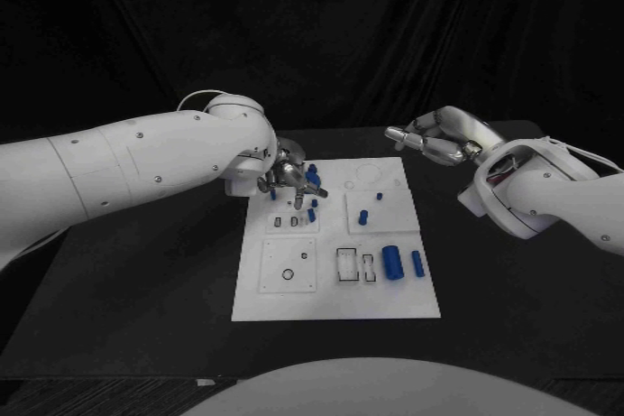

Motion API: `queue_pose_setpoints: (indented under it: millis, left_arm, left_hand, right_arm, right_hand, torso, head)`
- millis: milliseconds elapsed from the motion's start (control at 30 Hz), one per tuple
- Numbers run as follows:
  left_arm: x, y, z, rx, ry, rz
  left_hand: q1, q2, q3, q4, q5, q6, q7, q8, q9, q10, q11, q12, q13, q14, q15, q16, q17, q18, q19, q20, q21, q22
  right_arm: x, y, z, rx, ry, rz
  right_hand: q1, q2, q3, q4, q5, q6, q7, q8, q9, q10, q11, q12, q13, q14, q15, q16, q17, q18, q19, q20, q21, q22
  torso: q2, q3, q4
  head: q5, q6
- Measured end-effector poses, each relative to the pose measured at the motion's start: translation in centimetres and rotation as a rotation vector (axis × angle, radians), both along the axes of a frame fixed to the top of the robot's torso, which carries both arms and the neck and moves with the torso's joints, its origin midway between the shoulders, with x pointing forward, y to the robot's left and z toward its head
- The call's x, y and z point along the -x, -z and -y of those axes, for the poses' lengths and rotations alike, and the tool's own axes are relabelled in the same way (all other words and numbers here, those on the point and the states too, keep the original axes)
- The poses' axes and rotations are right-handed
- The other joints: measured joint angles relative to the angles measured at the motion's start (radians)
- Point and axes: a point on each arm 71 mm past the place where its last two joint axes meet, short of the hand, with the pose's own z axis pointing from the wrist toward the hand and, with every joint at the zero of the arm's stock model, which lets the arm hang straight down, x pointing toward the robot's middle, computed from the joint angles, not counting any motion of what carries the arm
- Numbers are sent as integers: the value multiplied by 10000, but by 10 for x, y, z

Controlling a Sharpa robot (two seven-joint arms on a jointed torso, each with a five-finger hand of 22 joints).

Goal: Assemble the parts on the task board

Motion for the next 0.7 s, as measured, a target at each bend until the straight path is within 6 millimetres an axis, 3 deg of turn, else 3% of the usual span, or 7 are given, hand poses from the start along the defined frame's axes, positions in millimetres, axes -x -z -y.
queue_pose_setpoints:
  millis: [100,200,333,467,700]
  left_arm:
    - [-1,1,3,-323,-68,-43]
    - [-2,1,4,-596,-150,-69]
    - [-4,2,4,-879,-270,-88]
    - [-7,2,6,-1067,-370,-89]
    - [-9,5,9,-1222,-436,-134]
  left_hand:
    - [0,0,0,0,31,0,0,-43,28,0,0,0,0,-22,-22,0,0,0,34,-34,25,55]
    - [128,-6,44,-44,119,0,0,-106,92,-1,-1,0,0,-36,-36,0,0,1,109,-34,60,90]
    - [412,-38,145,-133,566,-78,-34,-316,175,-35,-34,0,1,-36,-36,0,0,-165,419,-63,240,390]
    - [656,-90,294,-180,1057,-191,13,-550,202,-35,-34,0,0,-36,-35,0,0,-163,606,-68,370,672]
    - [684,-103,417,-109,1082,-505,177,-1011,142,-27,-25,0,1,-37,-35,0,0,-163,641,-33,370,718]
  right_arm:
    - [1,0,0,-28,18,11]
    - [2,0,0,-51,19,17]
    - [3,0,-1,-73,5,36]
    - [4,0,-1,-88,10,37]
    - [6,1,0,-102,20,14]
  right_hand:
    - [140,36,-107,-3,195,-155,-17,345,307,0,0,0,8,0,0,0,0,1,0,0,0,0]
    - [259,83,-107,-3,365,-299,-18,488,452,0,0,0,8,0,0,0,0,0,0,0,0,-1]
    - [242,121,-309,33,207,-423,-1,693,632,0,0,0,8,0,0,0,0,1,0,0,0,-1]
    - [159,203,-342,11,93,-452,-29,749,708,0,0,0,7,0,0,0,0,1,0,0,0,-1]
    - [134,227,-370,39,93,-459,-36,749,716,0,0,0,7,0,0,0,0,2,0,1,0,-2]
  torso:
    - [-8,32,-28]
    - [-7,39,-30]
    - [-12,38,-16]
    - [-24,31,-3]
    - [-30,29,-10]
  head:
    - [86,0]
    - [125,0]
    - [121,0]
    - [124,0]
    - [193,0]
